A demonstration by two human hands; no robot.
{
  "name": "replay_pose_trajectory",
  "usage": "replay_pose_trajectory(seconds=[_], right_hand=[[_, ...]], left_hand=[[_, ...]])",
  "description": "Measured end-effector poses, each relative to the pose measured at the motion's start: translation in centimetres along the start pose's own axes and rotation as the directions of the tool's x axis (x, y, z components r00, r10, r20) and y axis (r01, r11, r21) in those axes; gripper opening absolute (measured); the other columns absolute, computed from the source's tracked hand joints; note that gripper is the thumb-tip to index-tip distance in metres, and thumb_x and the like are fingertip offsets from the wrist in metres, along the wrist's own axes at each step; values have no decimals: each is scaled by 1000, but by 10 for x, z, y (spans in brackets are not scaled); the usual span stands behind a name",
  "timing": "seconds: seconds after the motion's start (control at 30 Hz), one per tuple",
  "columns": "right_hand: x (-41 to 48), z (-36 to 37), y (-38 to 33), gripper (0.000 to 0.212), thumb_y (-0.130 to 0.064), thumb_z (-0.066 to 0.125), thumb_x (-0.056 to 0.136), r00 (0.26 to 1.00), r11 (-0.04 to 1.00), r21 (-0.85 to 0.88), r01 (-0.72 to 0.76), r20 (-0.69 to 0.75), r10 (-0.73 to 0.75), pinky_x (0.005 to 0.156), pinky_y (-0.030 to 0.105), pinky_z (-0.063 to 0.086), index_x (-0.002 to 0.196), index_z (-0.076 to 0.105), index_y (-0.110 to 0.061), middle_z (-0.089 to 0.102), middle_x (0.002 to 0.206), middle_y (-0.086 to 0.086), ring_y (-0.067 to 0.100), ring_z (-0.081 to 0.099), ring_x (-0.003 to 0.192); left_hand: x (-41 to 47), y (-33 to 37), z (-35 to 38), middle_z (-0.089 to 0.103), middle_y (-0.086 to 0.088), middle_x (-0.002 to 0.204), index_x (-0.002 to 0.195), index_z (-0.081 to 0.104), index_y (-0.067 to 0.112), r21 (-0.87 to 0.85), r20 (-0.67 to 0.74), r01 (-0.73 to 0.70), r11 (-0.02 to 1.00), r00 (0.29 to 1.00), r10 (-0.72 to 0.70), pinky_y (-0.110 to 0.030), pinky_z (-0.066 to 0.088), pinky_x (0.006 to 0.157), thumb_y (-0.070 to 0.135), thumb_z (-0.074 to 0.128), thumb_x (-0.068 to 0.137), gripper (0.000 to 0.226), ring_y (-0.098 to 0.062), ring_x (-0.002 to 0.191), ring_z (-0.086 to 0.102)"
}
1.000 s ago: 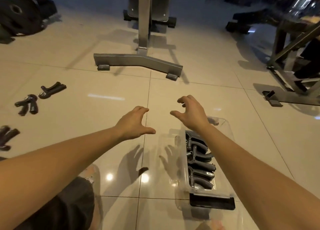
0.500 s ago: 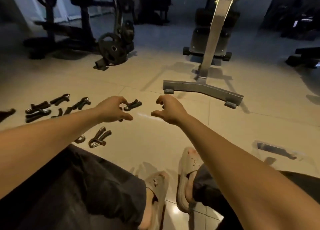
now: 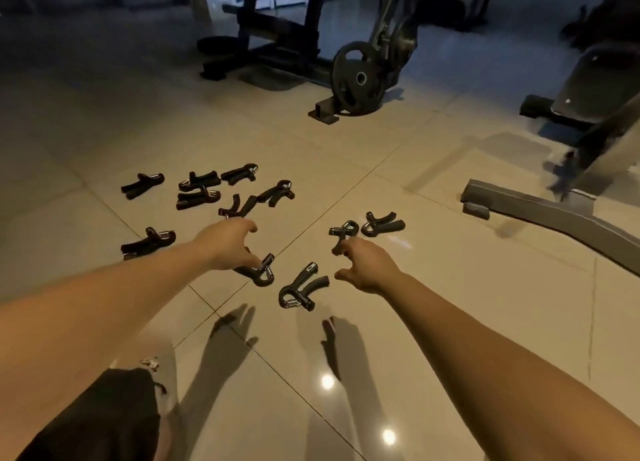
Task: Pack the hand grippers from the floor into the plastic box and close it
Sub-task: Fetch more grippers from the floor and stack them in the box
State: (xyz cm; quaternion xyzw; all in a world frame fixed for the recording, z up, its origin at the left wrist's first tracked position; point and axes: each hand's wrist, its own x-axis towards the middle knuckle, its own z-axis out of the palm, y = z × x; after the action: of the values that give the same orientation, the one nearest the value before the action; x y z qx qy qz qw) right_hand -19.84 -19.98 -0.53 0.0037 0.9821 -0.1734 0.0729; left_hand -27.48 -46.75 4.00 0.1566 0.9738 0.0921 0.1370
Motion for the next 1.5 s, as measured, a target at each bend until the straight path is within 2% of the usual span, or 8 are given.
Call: replay_pose_trajectory(seconds=[0.33, 0.5, 0.6, 0.73, 0.93, 1.13, 1.37, 1.5], right_hand=[[129, 127, 14, 57, -28, 70, 82, 961, 981, -105, 164, 240, -135, 86, 42, 52, 136, 55, -18, 56, 127, 4, 29, 55, 114], [166, 165, 26, 84, -25, 71, 81, 898, 935, -195, 295, 392, -201, 116, 45, 33, 155, 33, -23, 29, 162, 2, 30, 27, 148], [183, 173, 30, 82, -29, 72, 82, 873, 904, -229, 360, 423, -241, 119, 45, 26, 154, 34, -27, 31, 161, -3, 30, 24, 150], [187, 181, 48, 62, -35, 71, 79, 910, 901, -259, 349, 323, -259, 106, 40, 36, 138, 53, -29, 54, 139, -6, 25, 45, 129], [175, 196, 55, 71, -51, 78, 71, 960, 944, -260, 204, 242, -141, 99, 44, 40, 132, 54, -25, 53, 124, 2, 28, 50, 115], [140, 197, 58, 57, -47, 76, 79, 978, 970, -229, 78, 208, -29, 83, 37, 49, 125, 56, -20, 56, 117, 0, 24, 50, 108], [78, 136, 61, 58, -49, 78, 77, 996, 991, -104, -88, 22, 91, 77, 37, 48, 119, 55, -16, 53, 111, 1, 24, 50, 103], [26, 84, 53, 63, -54, 79, 76, 984, 990, -62, -124, -132, 115, 78, 38, 49, 121, 55, -17, 53, 114, 1, 24, 51, 103]], left_hand=[[120, -109, 106, 51, -1, 142, 147, 44, 19, 30, 169, -4, 1000, 986, -1, -39, 47, 102, 48, 82, 74, 87, -23, 128, 51], [169, -131, 142, 45, -2, 150, 149, 41, 19, 130, 232, -128, 983, 968, 95, -42, 41, 110, 54, 82, 70, 96, -24, 135, 43], [192, -147, 158, 28, -1, 164, 156, 32, 20, 190, 280, -227, 955, 945, 169, -43, 23, 122, 64, 80, 66, 111, -24, 149, 25], [205, -165, 175, 31, 4, 161, 156, 30, 25, 259, 292, -309, 915, 928, 231, -43, 14, 124, 58, 79, 70, 104, -23, 150, 21], [211, -163, 183, 54, 5, 123, 128, 60, 28, 259, 176, -277, 925, 955, 237, -41, 30, 112, 55, 78, 71, 66, -22, 121, 43], [159, -164, 202, 62, 8, 100, 108, 58, 27, 74, 133, -152, 986, 981, 142, -37, 46, 87, 54, 81, 66, 54, -18, 103, 53], [98, -118, 168, 59, 7, 97, 108, 58, 27, -66, 45, -139, 988, 989, 142, -40, 52, 77, 49, 85, 69, 52, -15, 99, 50], [60, -65, 119, 61, 7, 100, 108, 59, 24, -7, -35, -250, 968, 968, 250, -42, 53, 81, 47, 84, 70, 50, -15, 100, 51]])
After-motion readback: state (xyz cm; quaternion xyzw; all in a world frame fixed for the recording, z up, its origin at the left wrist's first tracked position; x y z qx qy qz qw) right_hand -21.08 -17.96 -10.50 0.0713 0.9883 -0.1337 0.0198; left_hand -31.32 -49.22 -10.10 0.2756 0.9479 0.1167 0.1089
